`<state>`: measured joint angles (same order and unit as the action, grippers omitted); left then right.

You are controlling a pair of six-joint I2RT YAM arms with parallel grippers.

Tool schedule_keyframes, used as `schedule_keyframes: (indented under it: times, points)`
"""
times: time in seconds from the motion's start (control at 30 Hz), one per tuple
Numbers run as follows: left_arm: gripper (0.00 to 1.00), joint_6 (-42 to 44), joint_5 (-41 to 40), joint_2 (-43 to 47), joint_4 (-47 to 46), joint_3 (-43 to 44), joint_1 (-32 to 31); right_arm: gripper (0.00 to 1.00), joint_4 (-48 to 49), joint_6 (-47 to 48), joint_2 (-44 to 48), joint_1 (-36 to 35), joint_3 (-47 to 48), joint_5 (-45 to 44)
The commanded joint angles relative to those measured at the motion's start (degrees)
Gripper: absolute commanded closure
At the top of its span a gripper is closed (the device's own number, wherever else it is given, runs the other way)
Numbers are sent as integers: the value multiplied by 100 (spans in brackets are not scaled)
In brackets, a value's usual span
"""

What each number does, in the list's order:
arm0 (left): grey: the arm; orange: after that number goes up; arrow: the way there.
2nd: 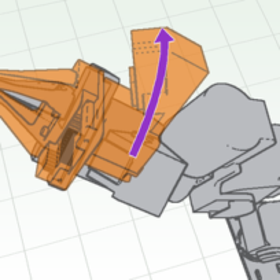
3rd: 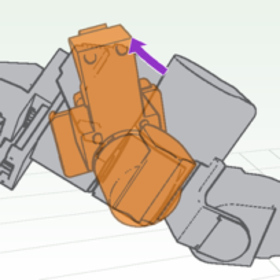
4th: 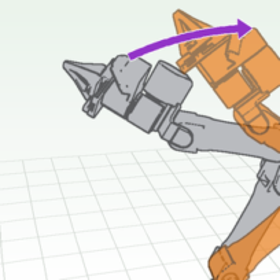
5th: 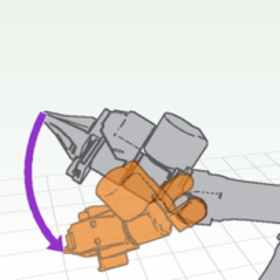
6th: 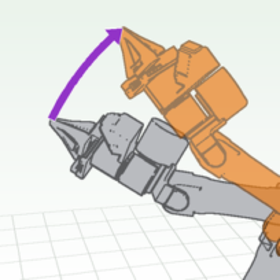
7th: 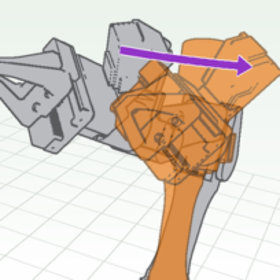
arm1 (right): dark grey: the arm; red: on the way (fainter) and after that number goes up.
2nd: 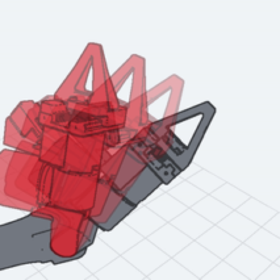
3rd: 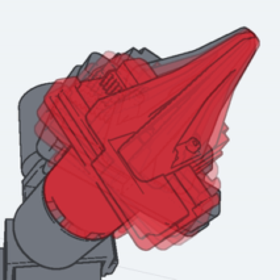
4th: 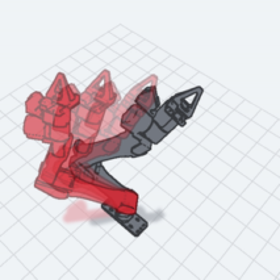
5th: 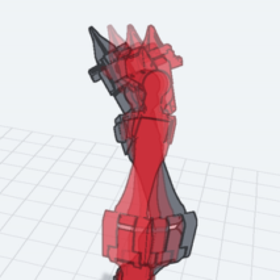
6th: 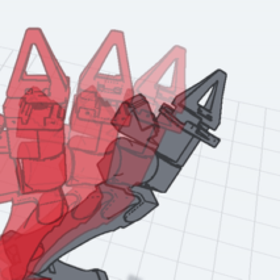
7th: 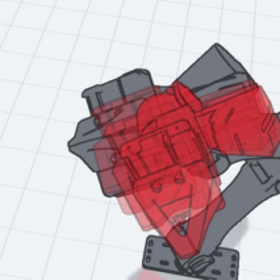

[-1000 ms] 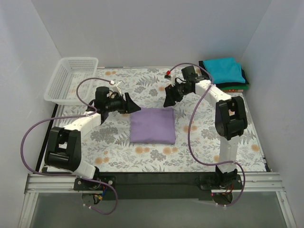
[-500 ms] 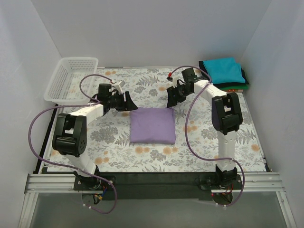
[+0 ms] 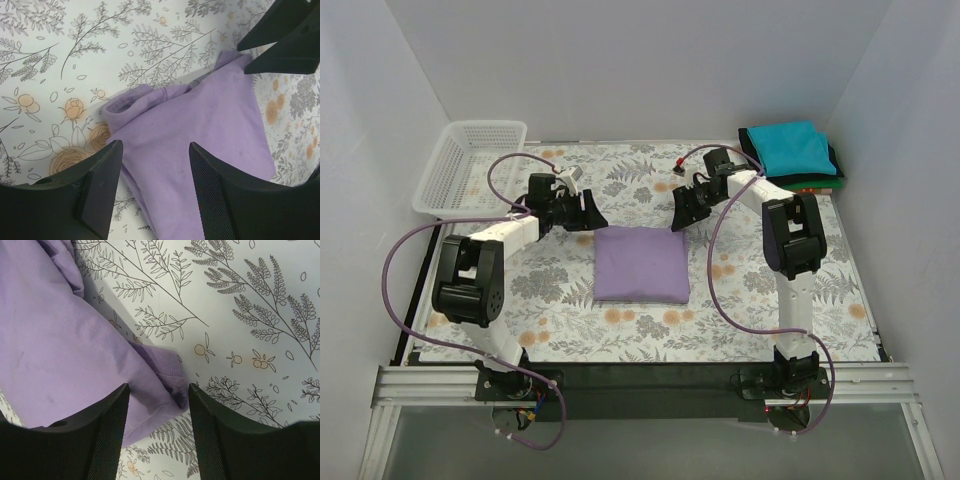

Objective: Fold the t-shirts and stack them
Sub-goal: Fold the tshirt

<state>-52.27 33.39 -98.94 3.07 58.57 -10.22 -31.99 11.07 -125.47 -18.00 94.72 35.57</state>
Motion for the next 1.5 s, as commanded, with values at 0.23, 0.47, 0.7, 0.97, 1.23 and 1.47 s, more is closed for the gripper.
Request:
schedule_keyframes:
  times: [0.23, 0.47, 0.7, 0.97, 1.23, 1.47]
  points:
    - [51, 24, -456, -372, 247, 208, -7, 52, -79, -17, -4, 33, 47, 283]
    - [56, -64, -333, -451, 142, 217, 2, 62, -97, -61, -13, 42, 91, 327]
    - [65, -204, -280, -468, -193, 190, -7, 73, -123, -105, 145, 51, 73, 459]
    - [100, -301, -43, -382, -272, 156, -7, 99, -229, -79, 330, 42, 100, 556]
    - [100, 120, 229, 569, -1072, -460, -7, 99, -220, 149, 980, 262, -331, 583]
    - [100, 156, 107, -283, -1177, -83, -7, 99, -220, 422, 595, 473, -428, 275]
